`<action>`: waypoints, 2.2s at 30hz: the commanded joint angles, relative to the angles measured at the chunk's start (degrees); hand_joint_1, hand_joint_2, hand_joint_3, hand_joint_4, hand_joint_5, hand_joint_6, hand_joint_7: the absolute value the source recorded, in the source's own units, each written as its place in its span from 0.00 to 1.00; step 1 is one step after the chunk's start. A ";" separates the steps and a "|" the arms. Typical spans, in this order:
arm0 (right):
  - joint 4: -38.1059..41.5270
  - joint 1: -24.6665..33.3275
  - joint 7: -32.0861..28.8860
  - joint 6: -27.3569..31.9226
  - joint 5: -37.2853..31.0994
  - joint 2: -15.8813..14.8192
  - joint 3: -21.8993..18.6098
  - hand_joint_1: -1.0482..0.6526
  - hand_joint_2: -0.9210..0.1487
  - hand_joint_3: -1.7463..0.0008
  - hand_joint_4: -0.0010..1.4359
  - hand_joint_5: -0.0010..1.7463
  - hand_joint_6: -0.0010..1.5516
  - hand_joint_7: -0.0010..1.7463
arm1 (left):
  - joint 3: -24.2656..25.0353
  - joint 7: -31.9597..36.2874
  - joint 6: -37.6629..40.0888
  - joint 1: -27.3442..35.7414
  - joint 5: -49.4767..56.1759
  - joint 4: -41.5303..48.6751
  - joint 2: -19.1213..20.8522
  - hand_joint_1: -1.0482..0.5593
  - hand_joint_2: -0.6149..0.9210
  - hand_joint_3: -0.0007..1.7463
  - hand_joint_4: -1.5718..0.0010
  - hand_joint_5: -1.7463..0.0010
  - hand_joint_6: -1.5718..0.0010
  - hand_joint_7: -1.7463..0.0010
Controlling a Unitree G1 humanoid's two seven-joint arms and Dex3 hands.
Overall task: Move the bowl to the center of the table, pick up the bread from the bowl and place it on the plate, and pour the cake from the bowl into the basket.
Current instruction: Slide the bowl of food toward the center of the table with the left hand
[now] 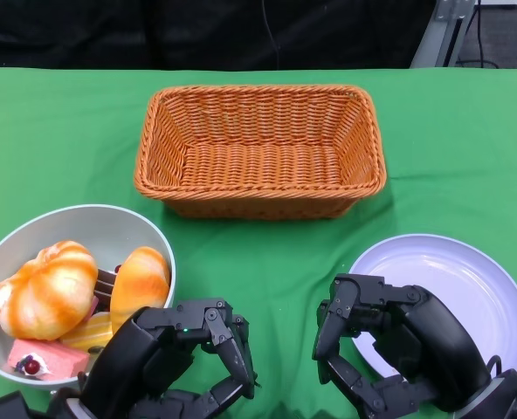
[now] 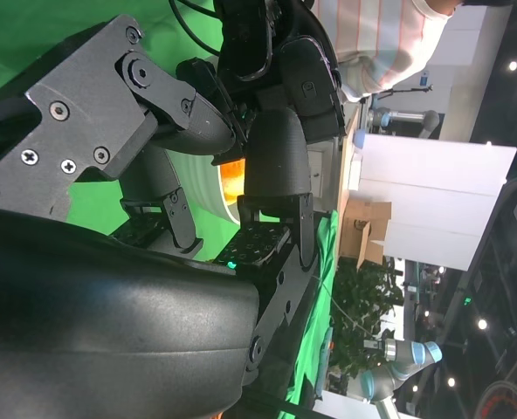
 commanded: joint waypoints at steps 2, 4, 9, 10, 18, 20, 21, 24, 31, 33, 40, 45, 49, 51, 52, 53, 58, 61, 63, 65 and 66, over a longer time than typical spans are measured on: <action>0.58 -0.46 -0.28 -1.30 0.16 0.17 -0.64 0.58 0.49 0.29 0.54 0.95 0.48 0.78 | 0.46 -0.42 -0.35 -0.09 -0.11 0.34 0.33 0.61 0.81 0.53 0.53 0.09 0.50 0.28; 0.55 -0.38 -0.23 -1.09 0.33 0.26 -0.63 0.58 0.49 0.29 0.54 0.95 0.48 0.78 | 0.49 -0.41 -0.42 -0.14 0.02 0.45 0.33 0.61 0.80 0.54 0.53 0.09 0.50 0.28; 0.37 -0.39 0.26 -0.56 0.72 0.17 -0.65 0.57 0.50 0.28 0.53 0.95 0.47 0.79 | 0.55 -0.07 -0.30 -0.01 0.48 0.18 0.44 0.62 0.78 0.58 0.52 0.10 0.49 0.28; 0.31 -0.29 0.18 -0.56 0.64 0.19 -0.65 0.57 0.50 0.28 0.53 0.95 0.47 0.79 | 0.54 -0.18 -0.29 0.02 0.34 0.19 0.38 0.62 0.78 0.58 0.52 0.10 0.49 0.28; 0.42 -0.12 0.27 -0.62 0.69 0.33 -0.71 0.57 0.48 0.30 0.54 0.96 0.47 0.79 | 0.48 -0.07 -0.46 0.13 0.47 0.13 0.17 0.62 0.74 0.63 0.52 0.09 0.49 0.28; 0.64 -0.19 0.46 -0.82 0.73 0.31 -0.72 0.58 0.48 0.30 0.53 0.96 0.47 0.79 | 0.54 -0.07 -0.72 0.02 0.46 0.36 0.02 0.63 0.74 0.64 0.52 0.09 0.49 0.28; 0.79 -0.24 0.51 -1.07 0.63 0.30 -0.73 0.58 0.48 0.30 0.53 0.96 0.47 0.79 | 0.54 -0.10 -0.66 0.01 0.46 0.36 0.05 0.63 0.74 0.64 0.52 0.09 0.49 0.28; 0.84 -0.28 0.48 -0.92 0.54 0.34 -0.73 0.58 0.49 0.29 0.53 0.96 0.47 0.79 | 0.62 -0.21 -0.65 -0.13 0.46 0.43 0.13 0.62 0.74 0.64 0.52 0.09 0.50 0.28; 1.27 -0.37 0.77 -0.97 0.80 0.54 -0.66 0.58 0.49 0.29 0.54 0.96 0.47 0.79 | 2.73 2.32 -0.55 -0.04 1.03 -3.32 1.03 0.60 0.78 0.56 0.51 0.14 0.48 0.31; 1.34 -0.35 0.82 -0.93 0.82 0.53 -0.69 0.58 0.48 0.29 0.54 0.96 0.47 0.78 | 4.07 3.46 -0.94 -0.44 1.06 -4.78 1.31 0.57 0.82 0.47 0.50 0.17 0.47 0.35; 1.49 -0.48 0.76 -0.82 0.57 0.46 -0.80 0.59 0.47 0.31 0.54 0.95 0.47 0.78 | 7.96 4.43 -0.92 -1.56 -1.60 -8.68 2.98 0.35 1.00 0.08 0.45 0.73 0.42 0.97; 2.40 -0.83 0.87 -1.59 0.51 0.61 -0.94 0.58 0.47 0.31 0.54 0.96 0.47 0.79 | 10.28 6.49 1.44 -0.91 -4.01 -12.84 3.36 0.31 1.00 0.07 0.50 0.94 0.51 1.00; 2.53 -0.80 0.87 -1.36 0.62 0.73 -0.88 0.58 0.47 0.31 0.54 0.96 0.47 0.79 | 13.98 6.33 -0.28 -2.74 -5.48 -11.40 4.04 0.30 1.00 0.08 0.56 0.98 0.57 1.00; 2.41 -0.73 0.92 -0.96 0.81 0.78 -0.85 0.58 0.47 0.30 0.54 0.96 0.47 0.79 | 15.86 5.90 -1.26 -4.10 -6.19 -10.05 4.58 0.29 1.00 0.08 0.57 0.99 0.59 1.00; 2.35 -0.70 0.98 -0.76 0.91 0.77 -0.84 0.58 0.47 0.30 0.54 0.96 0.47 0.79 | 16.83 5.92 -2.00 -4.82 -6.11 -9.30 4.91 0.29 1.00 0.08 0.58 0.99 0.59 1.00; 2.42 -0.71 1.04 -0.74 1.05 0.85 -0.86 0.59 0.47 0.30 0.54 0.96 0.47 0.79 | 18.11 6.37 -2.47 -5.64 -6.16 -8.44 5.41 0.29 1.00 0.08 0.58 0.99 0.60 1.00; 2.87 -0.78 1.00 -1.37 0.77 1.07 -0.98 0.59 0.49 0.28 0.54 0.96 0.47 0.79 | 23.45 10.69 -2.60 -8.84 -5.67 -4.79 6.23 0.30 1.00 0.06 0.56 0.99 0.58 0.99; 2.68 -0.70 1.03 -0.94 0.89 1.06 -0.99 0.59 0.49 0.28 0.54 0.96 0.47 0.79 | 25.83 11.45 -3.34 -10.86 -5.56 -1.03 7.49 0.31 1.00 0.07 0.56 0.99 0.58 0.99; 2.96 -0.77 1.21 -1.24 1.05 1.15 -1.02 0.59 0.49 0.28 0.54 0.96 0.47 0.79 | 26.87 11.51 -4.22 -12.00 -5.19 1.50 8.31 0.31 1.00 0.07 0.56 0.99 0.58 1.00; 2.85 -0.71 0.98 -0.96 0.92 1.16 -1.03 0.59 0.49 0.28 0.54 0.96 0.47 0.79 | 28.64 14.61 -6.09 -13.81 -1.60 6.22 9.13 0.29 1.00 0.08 0.56 1.00 0.59 1.00; 2.86 -0.71 0.91 -1.01 0.84 1.18 -1.03 0.59 0.50 0.28 0.54 0.96 0.47 0.79 | 29.32 16.16 -6.91 -14.62 0.19 8.40 9.49 0.28 1.00 0.09 0.57 1.00 0.60 1.00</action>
